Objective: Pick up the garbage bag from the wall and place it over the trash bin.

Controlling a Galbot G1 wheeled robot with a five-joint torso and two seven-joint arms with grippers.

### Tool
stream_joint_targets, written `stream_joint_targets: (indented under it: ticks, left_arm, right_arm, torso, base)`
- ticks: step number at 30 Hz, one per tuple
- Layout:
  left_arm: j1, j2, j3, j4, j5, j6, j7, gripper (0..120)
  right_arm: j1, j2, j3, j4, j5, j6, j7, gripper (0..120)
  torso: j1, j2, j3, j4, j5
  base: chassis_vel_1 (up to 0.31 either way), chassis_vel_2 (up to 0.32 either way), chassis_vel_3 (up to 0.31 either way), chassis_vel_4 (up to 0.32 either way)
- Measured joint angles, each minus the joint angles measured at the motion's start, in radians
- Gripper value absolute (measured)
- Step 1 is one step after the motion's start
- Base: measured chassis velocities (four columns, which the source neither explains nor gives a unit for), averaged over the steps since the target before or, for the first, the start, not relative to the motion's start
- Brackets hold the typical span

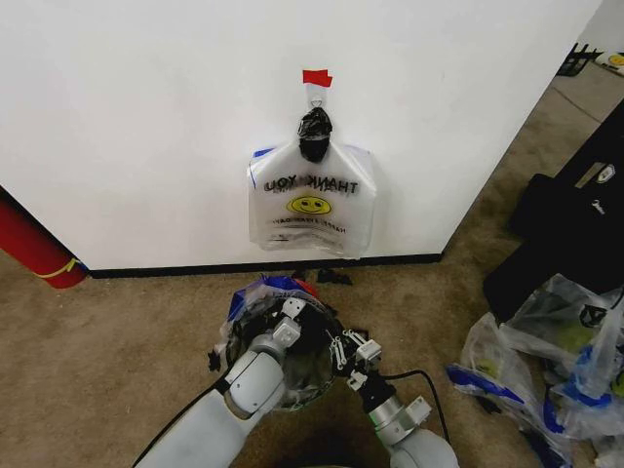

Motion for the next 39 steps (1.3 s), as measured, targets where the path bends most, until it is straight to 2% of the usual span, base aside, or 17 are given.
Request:
stream_joint_targets:
  ticks: [7, 16, 21, 25, 26, 31, 39]
  left_arm:
    - [0.051, 0.068, 0.016, -0.096, -0.071, 0.039, 0.031, 0]
    - [0.073, 0.114, 0.019, -0.138, -0.099, 0.115, 0.110, 0]
    - [0.062, 0.117, 0.021, -0.136, -0.096, 0.157, 0.163, 0]
    - [0.032, 0.097, 0.031, -0.105, -0.094, 0.166, 0.174, 0]
    - [0.010, 0.080, 0.035, -0.071, -0.086, 0.174, 0.175, 0]
    - [-0.006, 0.073, 0.030, -0.034, -0.054, 0.141, 0.157, 0]
    - [0.003, 0.086, 0.005, -0.033, -0.029, 0.109, 0.148, 0]
  right_arm:
    - [0.042, 0.033, 0.024, -0.094, -0.029, 0.070, -0.015, 0]
    - [0.054, 0.054, 0.026, -0.103, -0.047, 0.107, -0.037, 0]
    - [0.045, 0.057, 0.026, -0.082, -0.063, 0.123, -0.057, 0]
    - [0.027, 0.056, 0.024, -0.052, -0.080, 0.133, -0.075, 0]
    - [0.012, 0.057, 0.021, -0.025, -0.086, 0.137, -0.086, 0]
    - [-0.013, 0.057, 0.009, 0.020, -0.075, 0.137, -0.099, 0]
    - [-0.026, 0.070, -0.005, 0.024, -0.059, 0.133, -0.105, 0]
  torso:
    - [0.000, 0.000, 0.000, 0.0001, 0.0000]
    - [0.000, 0.000, 0.000, 0.0001, 0.0000]
    - [0.000, 0.000, 0.000, 0.0001, 0.0000]
    - [0.000, 0.000, 0.000, 0.0000, -0.0001]
    - [0.000, 0.000, 0.000, 0.0000, 0.0000]
    - [0.000, 0.000, 0.000, 0.0001, 0.0000]
    - [0.000, 0.000, 0.000, 0.0000, -0.0001]
  base:
    - [0.000, 0.000, 0.000, 0.000]
    - [0.000, 0.000, 0.000, 0.000]
    - [0.000, 0.000, 0.000, 0.000]
    - [0.000, 0.000, 0.000, 0.000]
    - [0.000, 0.000, 0.000, 0.000]
    - [0.000, 0.000, 0.000, 0.000]
    - [0.000, 0.000, 0.000, 0.000]
